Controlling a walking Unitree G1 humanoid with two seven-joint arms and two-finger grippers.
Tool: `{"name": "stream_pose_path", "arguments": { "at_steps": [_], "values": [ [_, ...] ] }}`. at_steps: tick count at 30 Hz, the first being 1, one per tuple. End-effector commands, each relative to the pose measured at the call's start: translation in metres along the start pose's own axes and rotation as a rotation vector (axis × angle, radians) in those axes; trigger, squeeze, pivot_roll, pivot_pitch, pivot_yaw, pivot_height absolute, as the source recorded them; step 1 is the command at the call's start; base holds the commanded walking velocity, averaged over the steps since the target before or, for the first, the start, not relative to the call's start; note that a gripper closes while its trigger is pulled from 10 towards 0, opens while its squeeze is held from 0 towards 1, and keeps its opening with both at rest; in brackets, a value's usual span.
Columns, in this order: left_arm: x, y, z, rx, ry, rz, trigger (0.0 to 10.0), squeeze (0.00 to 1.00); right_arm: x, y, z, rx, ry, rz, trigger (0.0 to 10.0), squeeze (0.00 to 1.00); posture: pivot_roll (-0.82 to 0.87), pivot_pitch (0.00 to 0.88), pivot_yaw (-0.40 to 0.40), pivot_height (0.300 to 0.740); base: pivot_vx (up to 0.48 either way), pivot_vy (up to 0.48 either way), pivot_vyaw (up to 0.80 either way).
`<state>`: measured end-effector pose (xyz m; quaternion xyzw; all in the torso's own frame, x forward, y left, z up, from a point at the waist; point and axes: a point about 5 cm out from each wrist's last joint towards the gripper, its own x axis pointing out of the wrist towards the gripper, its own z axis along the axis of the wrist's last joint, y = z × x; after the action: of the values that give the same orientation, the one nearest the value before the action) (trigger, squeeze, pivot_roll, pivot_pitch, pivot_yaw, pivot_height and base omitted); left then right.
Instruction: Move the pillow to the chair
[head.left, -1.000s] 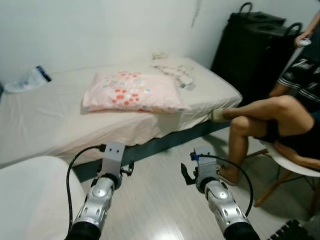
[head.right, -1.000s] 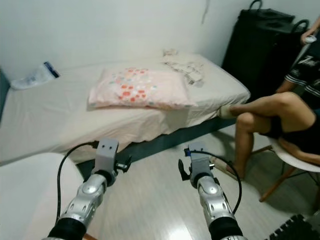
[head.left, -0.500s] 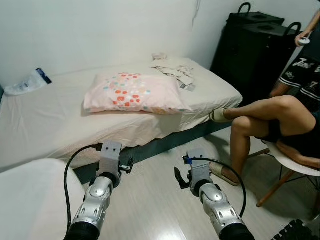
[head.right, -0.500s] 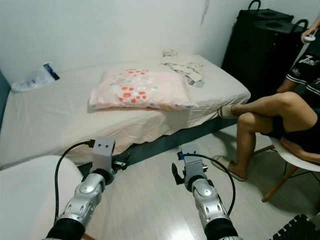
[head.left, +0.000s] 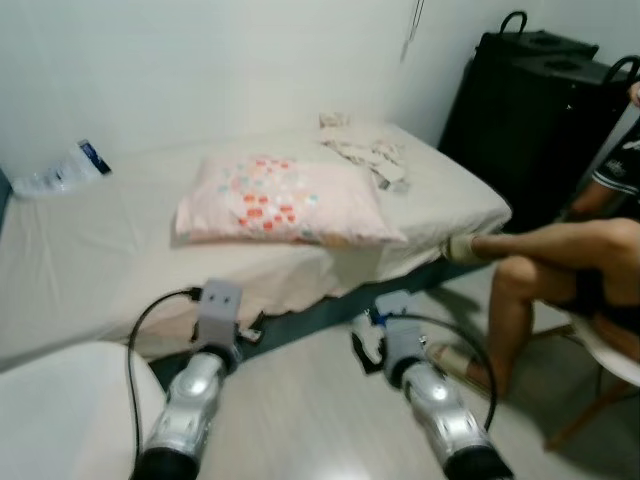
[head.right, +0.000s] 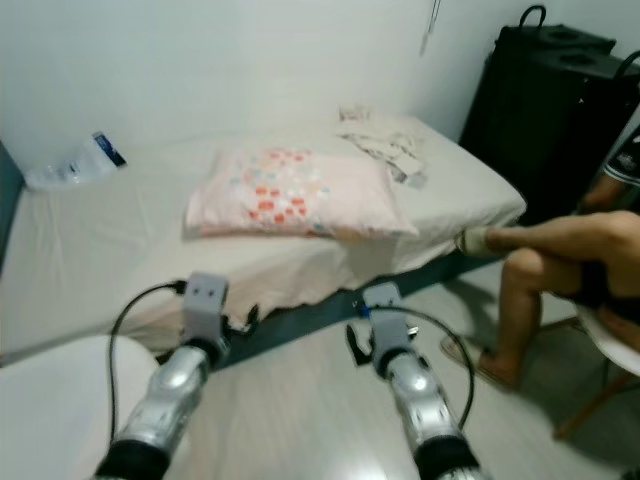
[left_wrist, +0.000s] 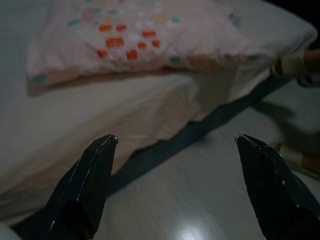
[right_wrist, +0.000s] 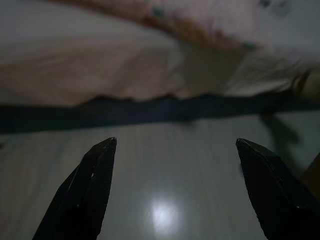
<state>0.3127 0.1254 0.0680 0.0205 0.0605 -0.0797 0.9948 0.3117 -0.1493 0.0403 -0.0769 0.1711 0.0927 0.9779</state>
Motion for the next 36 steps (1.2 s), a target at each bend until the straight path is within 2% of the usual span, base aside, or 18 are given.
{"name": "stream_pose_path", "arguments": {
  "at_steps": [1,3,9,36],
  "values": [
    [-0.0050,0.0077,-0.0080,-0.002,0.027,0.022,10.0,0.00,0.0002,0.0063,0.0004,0.037,-0.011,0.015,10.0,0.00,-0.02,0.034,-0.066,0.740,0.352,0.000,0.00],
    [-0.0055,0.0078,-0.0082,-0.004,0.027,0.024,10.0,0.00,-0.0002,0.0062,0.0004,0.042,-0.013,0.013,10.0,0.00,-0.02,0.035,-0.065,0.740,0.351,0.000,0.00],
    [-0.0053,0.0078,-0.0074,-0.006,0.027,0.027,10.0,0.00,-0.0018,0.0058,-0.0017,0.046,-0.013,0.010,10.0,0.00,-0.02,0.042,-0.064,0.740,0.354,0.000,-0.80],
    [-0.0028,0.0078,-0.0043,0.008,0.025,0.018,10.0,0.00,-0.0008,0.0051,-0.0019,0.028,-0.003,0.001,10.0,0.00,-0.02,0.046,-0.057,0.740,0.352,0.000,0.00]
  ]
}}
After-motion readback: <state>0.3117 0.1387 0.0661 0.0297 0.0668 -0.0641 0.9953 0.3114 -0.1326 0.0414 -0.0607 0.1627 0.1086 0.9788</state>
